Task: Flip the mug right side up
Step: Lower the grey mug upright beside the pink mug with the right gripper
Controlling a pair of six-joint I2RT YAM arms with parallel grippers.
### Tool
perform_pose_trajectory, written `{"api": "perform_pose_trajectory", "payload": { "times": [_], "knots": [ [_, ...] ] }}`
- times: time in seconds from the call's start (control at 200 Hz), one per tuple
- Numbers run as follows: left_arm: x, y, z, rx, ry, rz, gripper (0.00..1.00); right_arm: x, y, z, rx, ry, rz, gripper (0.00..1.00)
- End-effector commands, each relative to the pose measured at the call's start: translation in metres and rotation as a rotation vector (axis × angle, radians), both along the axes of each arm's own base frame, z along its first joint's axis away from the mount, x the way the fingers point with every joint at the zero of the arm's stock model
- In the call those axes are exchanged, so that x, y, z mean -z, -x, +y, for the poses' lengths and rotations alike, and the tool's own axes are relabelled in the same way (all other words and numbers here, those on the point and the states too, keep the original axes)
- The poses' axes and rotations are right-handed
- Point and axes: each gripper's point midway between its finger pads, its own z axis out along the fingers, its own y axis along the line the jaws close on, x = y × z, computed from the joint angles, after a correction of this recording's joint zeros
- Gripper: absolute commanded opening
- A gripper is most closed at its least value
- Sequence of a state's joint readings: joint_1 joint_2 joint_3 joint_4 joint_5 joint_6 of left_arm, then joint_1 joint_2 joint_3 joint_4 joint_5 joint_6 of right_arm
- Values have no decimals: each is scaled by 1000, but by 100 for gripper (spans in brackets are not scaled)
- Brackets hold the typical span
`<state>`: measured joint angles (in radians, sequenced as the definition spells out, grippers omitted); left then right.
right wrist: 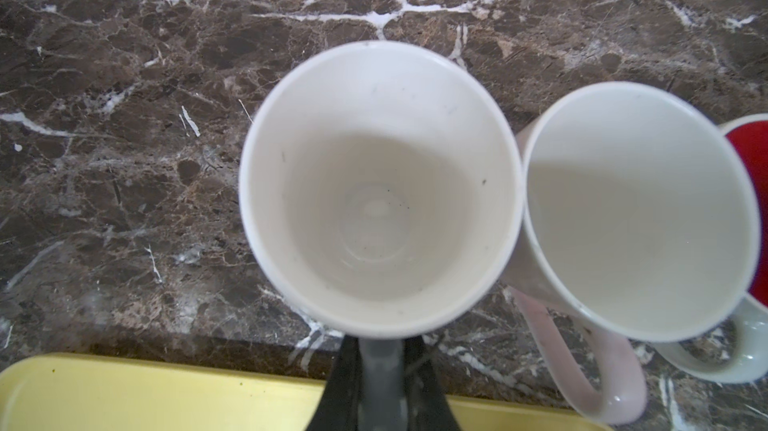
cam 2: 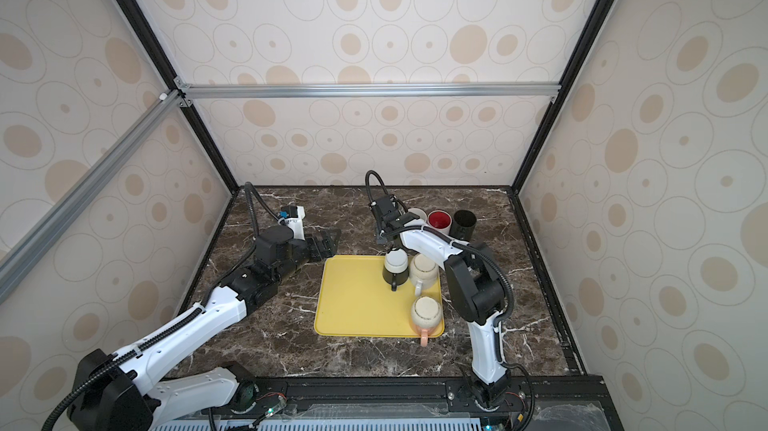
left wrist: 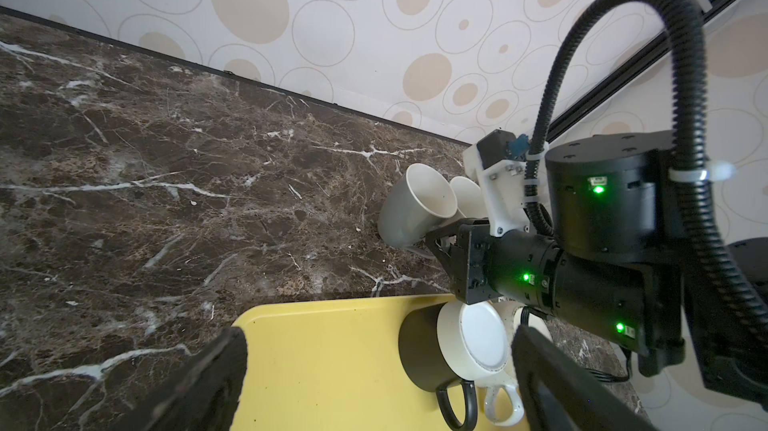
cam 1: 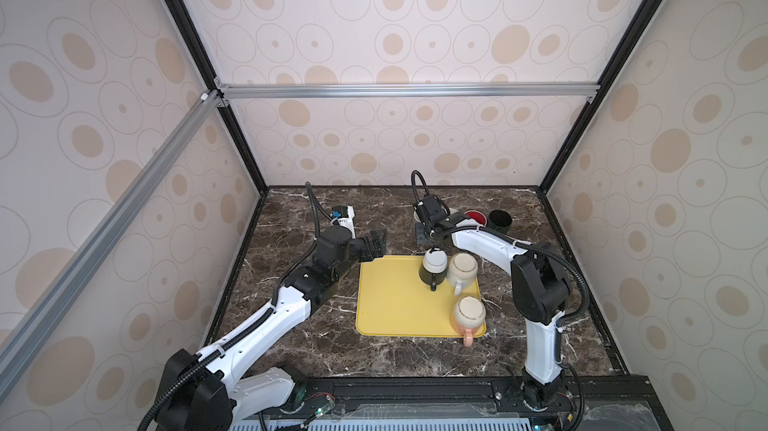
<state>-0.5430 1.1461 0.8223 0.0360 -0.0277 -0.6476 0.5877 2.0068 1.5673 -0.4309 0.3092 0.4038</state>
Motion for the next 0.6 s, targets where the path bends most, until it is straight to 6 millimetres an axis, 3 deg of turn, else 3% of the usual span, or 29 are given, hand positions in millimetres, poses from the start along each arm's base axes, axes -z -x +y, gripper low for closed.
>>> {"api": "perform_pose_trajectory", "payload": {
  "times": [0.0, 0.5, 0.595],
  "knots": [
    [-8, -3, 3, -15, 16, -23, 100, -5, -5, -1, 23, -15, -27, 0],
    [-4, -2, 5, -22, 14, -16, 100, 8, 1, -3, 40, -16, 12, 0],
    [-2, -2, 5, -23, 17, -14, 100, 11, 2, -2, 35, -20, 24, 4]
  ]
}}
